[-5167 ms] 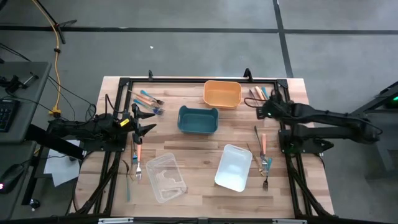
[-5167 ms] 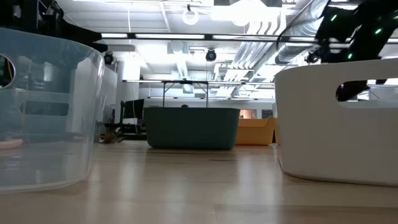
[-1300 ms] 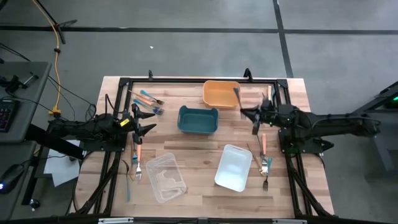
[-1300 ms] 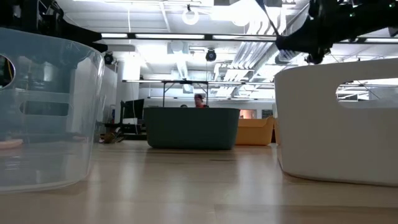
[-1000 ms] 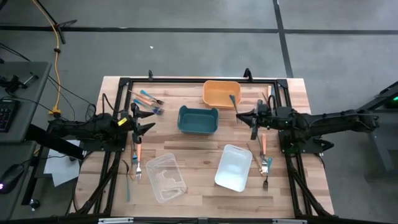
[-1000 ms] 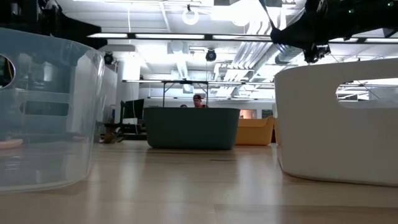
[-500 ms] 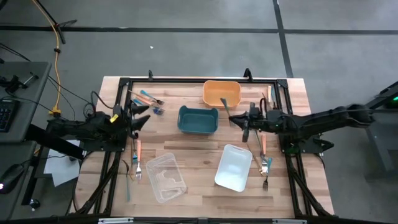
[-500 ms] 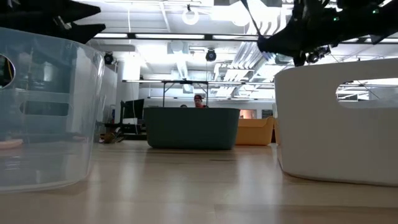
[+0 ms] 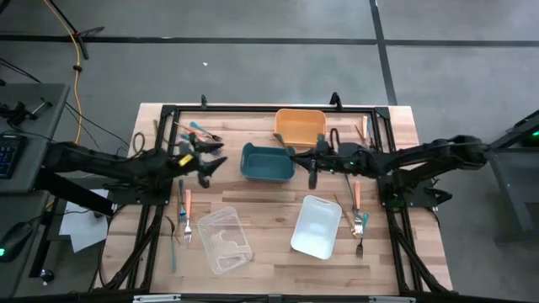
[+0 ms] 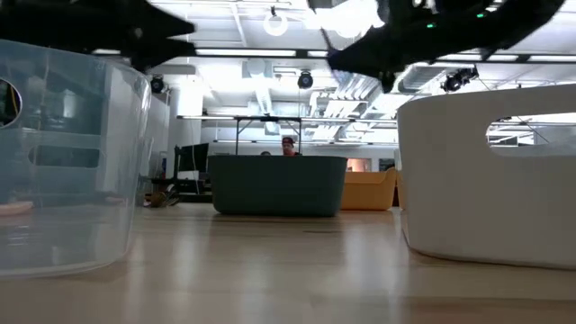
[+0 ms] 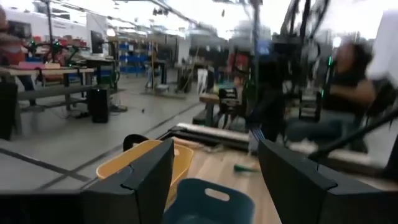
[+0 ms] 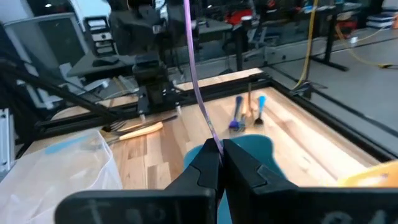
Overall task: Sort silverware by color (type)
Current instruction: Put the blue fork into the blue bin
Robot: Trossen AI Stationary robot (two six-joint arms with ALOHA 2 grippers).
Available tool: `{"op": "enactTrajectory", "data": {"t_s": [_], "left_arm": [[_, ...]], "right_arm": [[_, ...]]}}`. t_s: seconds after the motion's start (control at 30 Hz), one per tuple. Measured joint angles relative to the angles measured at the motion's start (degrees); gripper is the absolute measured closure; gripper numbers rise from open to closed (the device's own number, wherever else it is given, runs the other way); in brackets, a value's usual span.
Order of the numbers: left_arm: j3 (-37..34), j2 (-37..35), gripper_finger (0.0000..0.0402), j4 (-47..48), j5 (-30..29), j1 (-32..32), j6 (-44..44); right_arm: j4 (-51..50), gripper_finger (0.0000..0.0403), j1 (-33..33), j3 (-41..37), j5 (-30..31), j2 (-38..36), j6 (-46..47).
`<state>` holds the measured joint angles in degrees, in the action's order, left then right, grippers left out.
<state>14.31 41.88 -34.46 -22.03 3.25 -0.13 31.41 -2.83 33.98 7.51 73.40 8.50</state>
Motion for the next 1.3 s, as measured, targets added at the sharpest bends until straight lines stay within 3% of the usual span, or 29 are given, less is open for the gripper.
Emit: {"op": "enactTrajectory", "data": {"t_s": [0.2,0.47,0.8,0.97,1.3], "left_arm": [[8.9,13.6,0.0177,0.2,3.2,-0.7,3.5],[10.3,24.5,0.0177,-8.9,2.4,-2.0,5.2],[10.3,37.7,0.0177,-30.3,19.1,-4.8,5.7],[10.5,42.7,0.0177,-36.6,19.7,-5.2,4.7],[17.9,47.3,0.0180,-32.5,17.6,-5.2,4.0]], "right_arm": [[4.7,0.0402,-1.1,2.4,-5.2,7.4,-1.7],[16.4,0.0402,-1.4,2.4,-9.1,14.8,-3.4],[20.7,0.0402,-2.0,2.4,-7.6,17.8,-2.9],[20.3,0.0402,-2.0,2.4,-7.7,18.0,-2.7],[17.7,0.0402,-1.5,4.6,-8.1,20.0,-3.5]]}}
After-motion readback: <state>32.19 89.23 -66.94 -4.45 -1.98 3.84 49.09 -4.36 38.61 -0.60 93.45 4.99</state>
